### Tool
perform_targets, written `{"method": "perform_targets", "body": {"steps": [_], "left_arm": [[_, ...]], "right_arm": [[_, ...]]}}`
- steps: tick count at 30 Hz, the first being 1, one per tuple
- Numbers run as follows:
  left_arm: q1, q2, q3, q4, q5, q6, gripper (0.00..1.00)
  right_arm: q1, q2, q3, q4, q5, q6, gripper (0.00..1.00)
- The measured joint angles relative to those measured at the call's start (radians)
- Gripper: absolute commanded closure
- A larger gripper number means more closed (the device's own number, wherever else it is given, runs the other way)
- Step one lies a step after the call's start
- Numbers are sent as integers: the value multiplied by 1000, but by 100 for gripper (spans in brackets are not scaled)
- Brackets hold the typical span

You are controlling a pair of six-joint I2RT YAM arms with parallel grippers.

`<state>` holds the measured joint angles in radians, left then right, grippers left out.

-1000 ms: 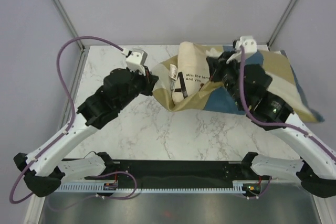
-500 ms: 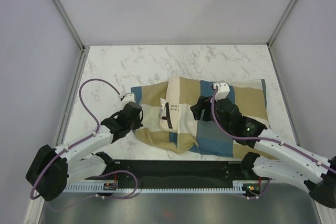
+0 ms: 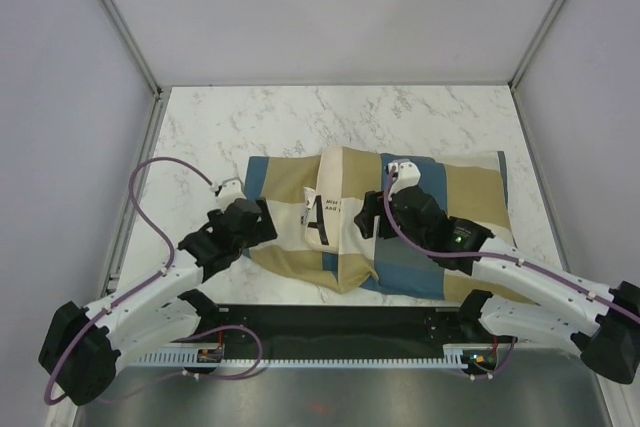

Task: Put the pillow into the pillowcase

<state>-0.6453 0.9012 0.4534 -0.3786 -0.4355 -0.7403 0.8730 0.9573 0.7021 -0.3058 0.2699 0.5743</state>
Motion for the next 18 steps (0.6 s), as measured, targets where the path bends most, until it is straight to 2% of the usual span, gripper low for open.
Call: {"method": "perform_targets", "body": {"steps": [5, 6, 8, 11, 16, 18], "left_arm": [[0, 29, 74, -40, -5, 17, 2], [0, 46, 89, -38, -4, 20, 2], [0, 77, 106, -30, -5, 27, 1], [18, 154, 123, -6, -3, 41, 0], [150, 346, 183, 50, 54, 68, 0], [211, 422, 212, 85, 89, 77, 4]], "right_arm": [[29, 151, 124, -36, -30, -53, 19], [32, 196, 166, -36, -31, -65, 7], [38, 292, 260, -46, -26, -90, 2], [49, 456, 406, -49, 11, -120, 2], [68, 701, 602, -78, 124, -146, 2], [72, 785, 663, -89, 178, -153, 2]]}}
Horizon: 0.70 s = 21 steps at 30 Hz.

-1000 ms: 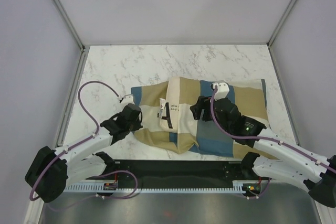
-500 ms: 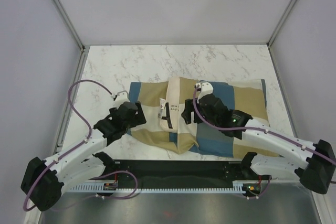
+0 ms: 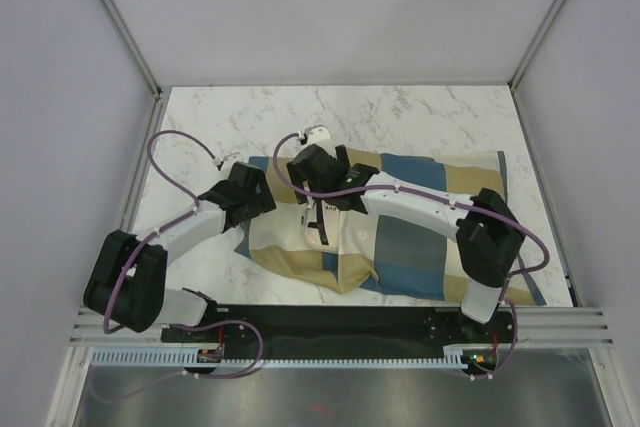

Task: Put the pillow into the pillowcase

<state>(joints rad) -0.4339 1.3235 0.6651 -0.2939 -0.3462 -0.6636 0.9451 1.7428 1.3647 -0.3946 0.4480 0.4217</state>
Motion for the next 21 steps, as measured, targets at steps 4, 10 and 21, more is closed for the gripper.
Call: {"method": "perform_targets", "body": {"steps": [4, 10, 21], "left_arm": [[55, 119, 50, 61, 72, 16, 38], [56, 212, 79, 132, 145, 46, 90], [87, 196, 87, 151, 200, 50, 98]], "right_arm": [[0, 134, 91, -39, 87, -3, 9], [1, 198, 91, -66, 176, -13, 69], [50, -14, -135, 7, 183, 0, 100]]}}
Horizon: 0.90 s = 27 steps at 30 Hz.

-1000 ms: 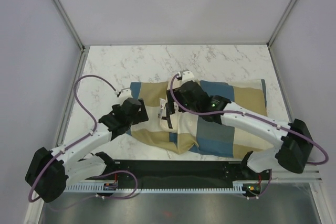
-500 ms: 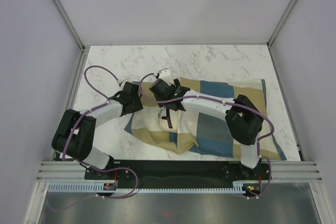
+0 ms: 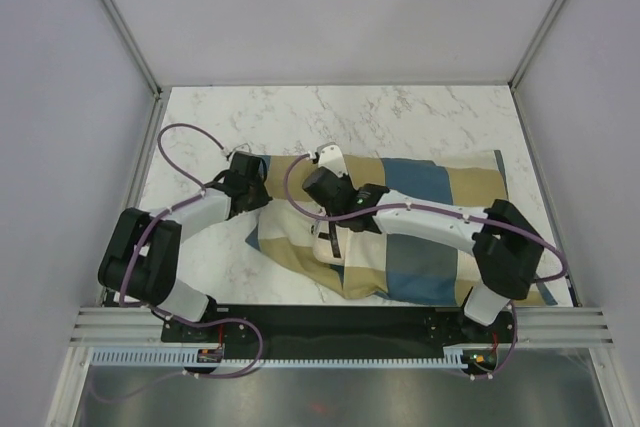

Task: Put the pillow into the pillowcase

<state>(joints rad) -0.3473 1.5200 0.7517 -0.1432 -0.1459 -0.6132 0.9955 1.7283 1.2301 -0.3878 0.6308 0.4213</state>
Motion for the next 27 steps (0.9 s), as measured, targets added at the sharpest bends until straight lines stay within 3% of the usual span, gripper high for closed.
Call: {"method": "perform_targets", "body": {"steps": [8, 9, 10, 11, 13, 14, 19, 27], "left_arm": [[5, -89, -6, -15, -5, 19, 96], [1, -102, -5, -24, -15, 27, 87], [-6, -116, -5, -39, -31, 35, 65], [-14, -129, -5, -53, -48, 47, 53], [-29, -168, -5, -90, -97, 65, 34], [-35, -188, -5, -105, -117, 70, 31], [-98, -278, 16, -171, -171, 68, 27], [-334, -306, 53, -184, -127, 24, 25]], "right_arm": [[-14, -282, -112, -22, -102, 13, 100], [-26, -306, -122, -20, -129, 17, 100], [-41, -325, -133, -14, -156, 20, 100], [-63, -346, -148, -5, -195, 25, 100], [-117, -383, -184, 9, -275, 32, 100], [-143, -397, -200, 10, -306, 36, 100], [-234, -417, -230, -2, -436, 42, 100], [-264, -468, -229, -25, -566, 55, 100]]}}
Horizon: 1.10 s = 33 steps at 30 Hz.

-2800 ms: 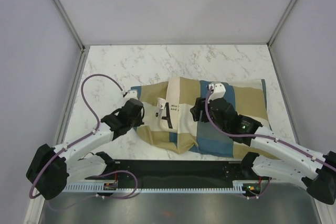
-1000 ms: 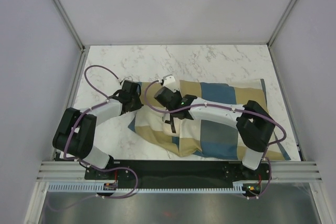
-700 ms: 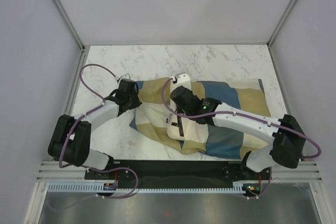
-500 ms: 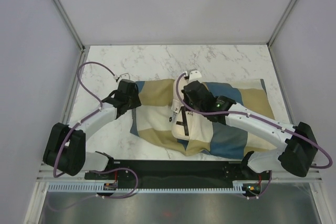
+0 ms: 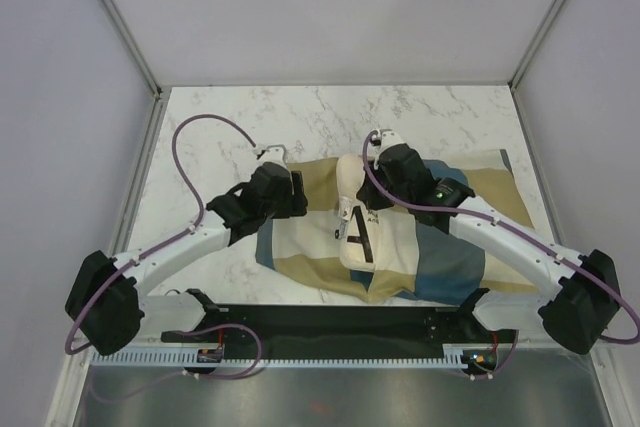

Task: Put the pillow into the pillowcase

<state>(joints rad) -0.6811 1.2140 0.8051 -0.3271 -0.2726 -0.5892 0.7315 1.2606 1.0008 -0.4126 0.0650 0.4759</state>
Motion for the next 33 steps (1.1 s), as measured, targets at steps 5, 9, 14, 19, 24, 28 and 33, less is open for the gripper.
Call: {"method": "perform_targets", "body": {"steps": [5, 9, 14, 19, 24, 28, 33], "left_arm": [[-56, 91, -3, 49, 58, -49, 13], [-60, 159, -38, 128, 109, -82, 0], [-75, 223, -64, 206, 154, -100, 0], [-90, 330, -35, 256, 151, -100, 3], [-129, 447, 73, 255, 105, -101, 30], [-153, 531, 147, 251, 34, -107, 54], [-152, 572, 174, 243, -52, -111, 97]], "right_arm": [[-21, -59, 0, -3, -53, 29, 100], [-36, -91, 6, -3, -84, 54, 100], [-49, -110, 21, -4, -114, 76, 100], [-60, -133, 28, -3, -143, 98, 100], [-69, -154, 31, -1, -166, 114, 100], [-84, -164, 32, 0, -182, 123, 100], [-102, -189, 32, -4, -187, 124, 100]]}}
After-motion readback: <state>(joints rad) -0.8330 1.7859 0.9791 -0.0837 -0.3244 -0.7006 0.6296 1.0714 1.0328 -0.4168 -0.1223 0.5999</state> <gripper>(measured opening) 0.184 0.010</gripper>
